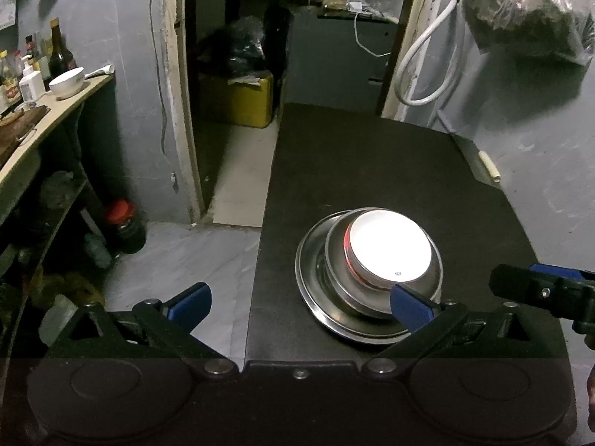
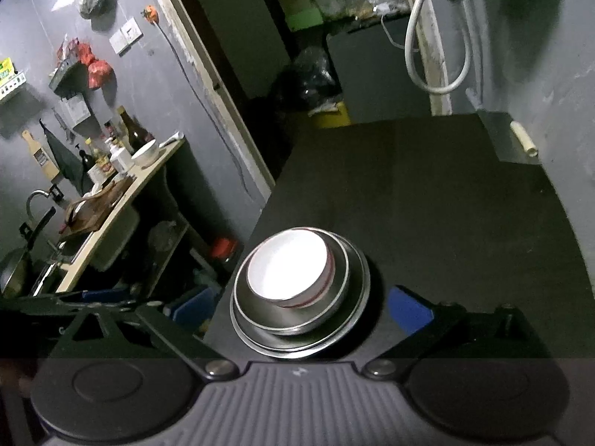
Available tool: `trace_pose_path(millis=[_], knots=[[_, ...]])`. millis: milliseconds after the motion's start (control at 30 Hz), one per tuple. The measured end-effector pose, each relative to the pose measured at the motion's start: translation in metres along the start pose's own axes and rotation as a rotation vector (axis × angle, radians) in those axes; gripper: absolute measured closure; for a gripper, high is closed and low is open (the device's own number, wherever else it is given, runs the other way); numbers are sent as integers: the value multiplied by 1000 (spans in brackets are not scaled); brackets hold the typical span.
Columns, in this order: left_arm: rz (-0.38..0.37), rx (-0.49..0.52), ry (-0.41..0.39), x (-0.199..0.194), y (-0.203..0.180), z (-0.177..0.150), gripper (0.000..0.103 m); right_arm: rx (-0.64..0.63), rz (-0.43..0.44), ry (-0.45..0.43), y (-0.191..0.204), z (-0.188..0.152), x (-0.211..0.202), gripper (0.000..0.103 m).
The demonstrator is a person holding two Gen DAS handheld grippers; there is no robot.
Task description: Organize plates and bowls
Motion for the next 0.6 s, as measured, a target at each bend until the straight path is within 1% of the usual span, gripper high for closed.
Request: trace_pose_path(millis=[167,300,400,600], knots=[[-71,7,14,-10,16,-7,1,10,-47,-27,23,-10,-11,0],[-119,12,51,-16,33,-13,1,19,-88,-41,46,-23,-20,0],[-153,11,42,-26,45,-21,1,27,-119,-40,63,-35,-27,0],[-182,41,26,-44,60,-37,1,30,-177,-45,92,-58,-48,0]])
Point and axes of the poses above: each gripper's, at about its wrist camera, not at the fingertips, and x roughly the way its jaws point, y to its left, z to its top, the point moved 1 cm from there along x, roughly the way its jaws point, and after that the axes turned 10 degrees about -x, right-handed, at the moved point
